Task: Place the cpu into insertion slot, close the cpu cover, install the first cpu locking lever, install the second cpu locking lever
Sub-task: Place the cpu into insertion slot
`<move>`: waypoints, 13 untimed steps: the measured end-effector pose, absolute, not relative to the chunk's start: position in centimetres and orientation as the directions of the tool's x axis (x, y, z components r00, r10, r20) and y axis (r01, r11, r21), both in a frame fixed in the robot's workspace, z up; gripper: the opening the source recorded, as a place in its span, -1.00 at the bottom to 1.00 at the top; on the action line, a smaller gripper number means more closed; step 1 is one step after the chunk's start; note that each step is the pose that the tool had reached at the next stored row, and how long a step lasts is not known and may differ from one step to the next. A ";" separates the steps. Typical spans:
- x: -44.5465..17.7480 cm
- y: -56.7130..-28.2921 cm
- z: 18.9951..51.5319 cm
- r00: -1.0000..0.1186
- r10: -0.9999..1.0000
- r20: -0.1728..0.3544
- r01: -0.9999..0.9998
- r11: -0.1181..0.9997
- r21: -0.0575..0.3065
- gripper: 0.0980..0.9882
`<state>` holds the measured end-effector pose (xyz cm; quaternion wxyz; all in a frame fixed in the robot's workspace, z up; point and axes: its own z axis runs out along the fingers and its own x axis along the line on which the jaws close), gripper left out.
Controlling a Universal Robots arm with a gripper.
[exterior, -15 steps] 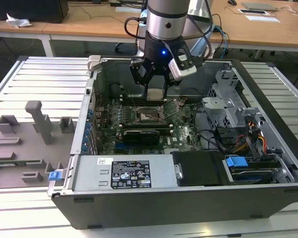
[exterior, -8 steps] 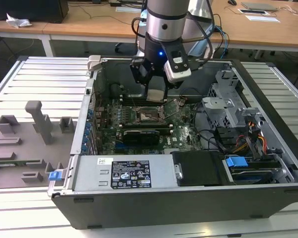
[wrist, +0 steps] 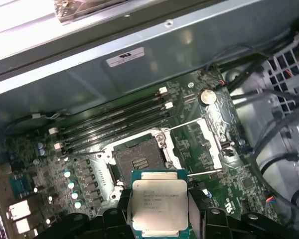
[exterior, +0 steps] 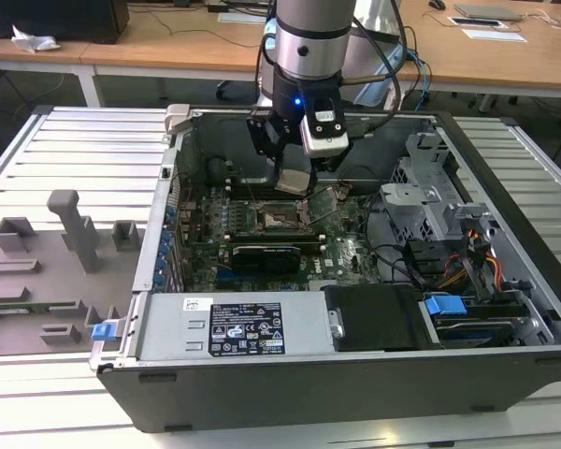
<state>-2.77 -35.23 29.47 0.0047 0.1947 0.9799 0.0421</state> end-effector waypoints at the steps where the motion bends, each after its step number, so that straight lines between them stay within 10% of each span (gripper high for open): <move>1: -2.8 -35.2 29.5 -0.918 0.396 0.007 0.395 0.915 0.084 -0.01; 13: -2.8 -35.2 29.2 -0.817 0.576 0.005 0.574 0.815 0.081 -0.01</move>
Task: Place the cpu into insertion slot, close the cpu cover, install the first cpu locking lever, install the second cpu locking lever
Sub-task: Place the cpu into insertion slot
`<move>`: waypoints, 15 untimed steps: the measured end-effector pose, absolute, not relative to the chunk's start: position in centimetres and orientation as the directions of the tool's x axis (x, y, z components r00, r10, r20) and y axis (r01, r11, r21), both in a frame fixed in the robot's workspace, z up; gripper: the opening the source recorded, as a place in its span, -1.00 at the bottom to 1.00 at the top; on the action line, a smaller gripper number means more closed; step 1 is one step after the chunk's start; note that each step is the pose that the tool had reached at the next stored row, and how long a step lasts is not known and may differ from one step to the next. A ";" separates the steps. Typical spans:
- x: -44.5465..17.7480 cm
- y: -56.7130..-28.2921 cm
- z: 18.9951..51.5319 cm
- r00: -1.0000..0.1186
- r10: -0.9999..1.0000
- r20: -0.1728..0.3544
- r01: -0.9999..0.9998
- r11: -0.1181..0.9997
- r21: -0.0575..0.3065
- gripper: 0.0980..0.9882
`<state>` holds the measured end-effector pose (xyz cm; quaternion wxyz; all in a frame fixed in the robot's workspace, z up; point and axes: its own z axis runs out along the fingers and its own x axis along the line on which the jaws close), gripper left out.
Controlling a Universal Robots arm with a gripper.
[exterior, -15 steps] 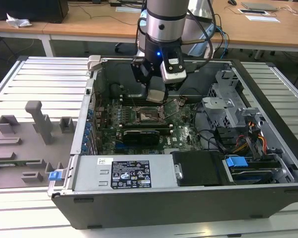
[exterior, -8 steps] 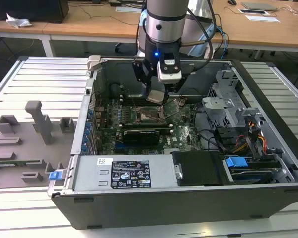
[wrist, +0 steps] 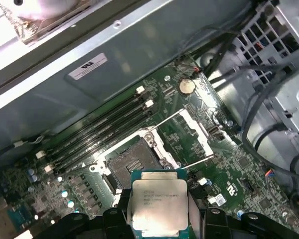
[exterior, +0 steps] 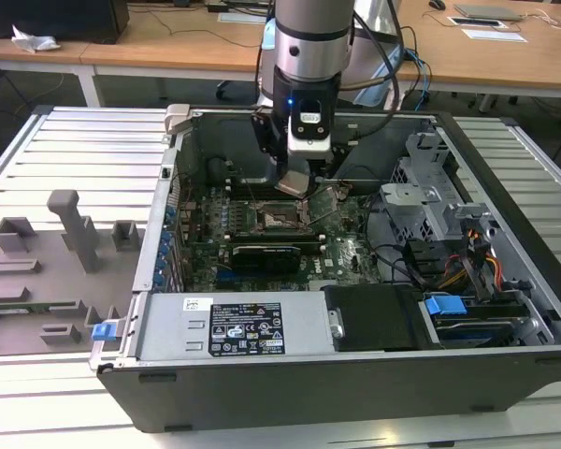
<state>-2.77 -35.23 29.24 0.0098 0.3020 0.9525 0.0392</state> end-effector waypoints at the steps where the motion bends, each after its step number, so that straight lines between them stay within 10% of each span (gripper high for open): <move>1: -2.8 -35.2 29.2 -0.803 0.596 0.005 0.594 0.800 0.080 -0.01; 15: -2.8 -35.2 28.9 -0.633 0.774 0.004 0.772 0.631 0.079 -0.01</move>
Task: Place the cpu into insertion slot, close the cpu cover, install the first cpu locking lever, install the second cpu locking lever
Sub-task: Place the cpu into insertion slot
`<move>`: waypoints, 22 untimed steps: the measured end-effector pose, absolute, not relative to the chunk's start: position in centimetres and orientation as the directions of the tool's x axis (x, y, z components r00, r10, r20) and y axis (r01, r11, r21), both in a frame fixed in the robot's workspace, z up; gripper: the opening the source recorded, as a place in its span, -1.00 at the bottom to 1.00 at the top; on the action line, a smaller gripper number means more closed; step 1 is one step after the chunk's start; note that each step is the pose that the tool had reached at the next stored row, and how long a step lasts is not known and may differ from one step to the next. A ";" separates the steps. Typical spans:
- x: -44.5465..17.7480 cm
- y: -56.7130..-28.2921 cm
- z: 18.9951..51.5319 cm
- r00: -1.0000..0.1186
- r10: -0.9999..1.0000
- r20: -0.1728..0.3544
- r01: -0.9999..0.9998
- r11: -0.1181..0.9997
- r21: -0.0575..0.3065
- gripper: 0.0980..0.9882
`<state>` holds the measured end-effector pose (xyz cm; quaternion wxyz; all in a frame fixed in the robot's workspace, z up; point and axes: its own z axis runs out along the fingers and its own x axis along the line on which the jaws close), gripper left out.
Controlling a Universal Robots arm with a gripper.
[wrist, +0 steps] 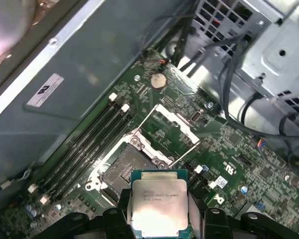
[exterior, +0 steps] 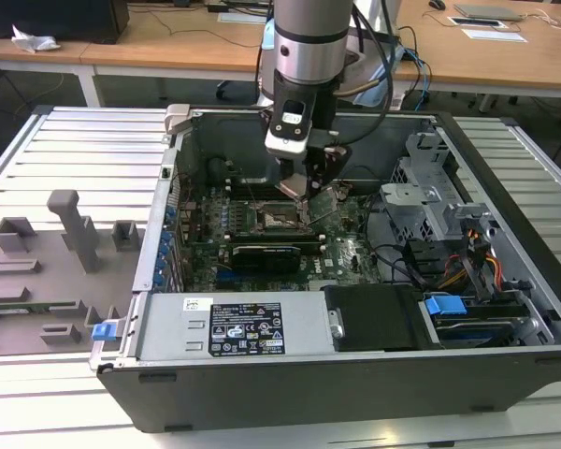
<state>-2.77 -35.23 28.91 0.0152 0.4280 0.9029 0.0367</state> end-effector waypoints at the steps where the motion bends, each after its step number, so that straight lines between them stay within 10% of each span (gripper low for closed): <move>1: -2.8 -35.2 28.9 -0.622 0.783 0.004 0.780 0.620 0.079 -0.01; 22: -2.8 -35.2 28.0 -0.240 0.971 0.004 0.968 0.239 0.079 -0.01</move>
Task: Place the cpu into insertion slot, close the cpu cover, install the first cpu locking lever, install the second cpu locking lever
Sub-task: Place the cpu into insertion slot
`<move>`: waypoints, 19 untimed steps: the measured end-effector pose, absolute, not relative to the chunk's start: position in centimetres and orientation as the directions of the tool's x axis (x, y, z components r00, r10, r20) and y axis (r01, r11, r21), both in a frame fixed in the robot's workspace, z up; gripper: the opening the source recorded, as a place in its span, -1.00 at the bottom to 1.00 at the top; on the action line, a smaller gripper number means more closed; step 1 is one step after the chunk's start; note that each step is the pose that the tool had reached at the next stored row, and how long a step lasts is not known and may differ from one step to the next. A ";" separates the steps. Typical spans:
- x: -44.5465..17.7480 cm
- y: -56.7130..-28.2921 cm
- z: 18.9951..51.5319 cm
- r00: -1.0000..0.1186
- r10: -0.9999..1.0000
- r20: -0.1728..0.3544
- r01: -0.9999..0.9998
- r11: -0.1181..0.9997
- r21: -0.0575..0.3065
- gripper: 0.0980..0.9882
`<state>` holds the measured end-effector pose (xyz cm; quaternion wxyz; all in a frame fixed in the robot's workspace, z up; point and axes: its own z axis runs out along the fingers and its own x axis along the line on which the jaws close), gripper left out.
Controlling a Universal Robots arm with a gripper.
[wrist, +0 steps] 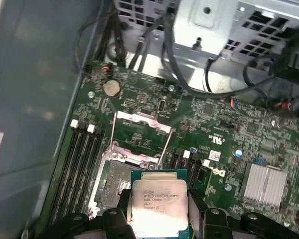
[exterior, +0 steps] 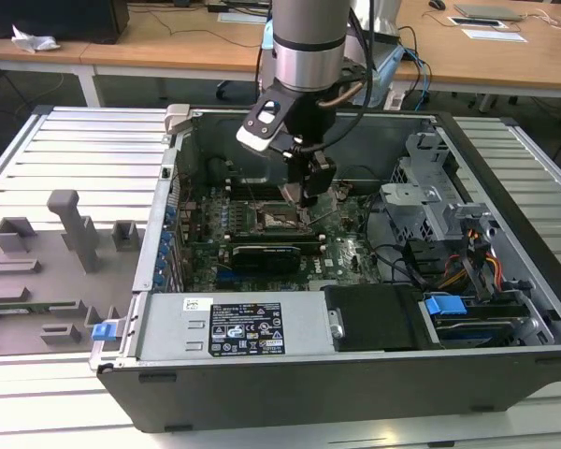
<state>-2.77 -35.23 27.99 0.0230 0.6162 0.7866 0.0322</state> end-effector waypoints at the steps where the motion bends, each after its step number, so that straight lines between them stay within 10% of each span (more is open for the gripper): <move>1: -2.8 -35.2 27.9 -0.225 0.974 0.004 0.971 0.224 0.079 -0.01; 19: -2.9 -34.8 26.2 -0.033 0.999 0.003 0.996 0.033 0.079 -0.01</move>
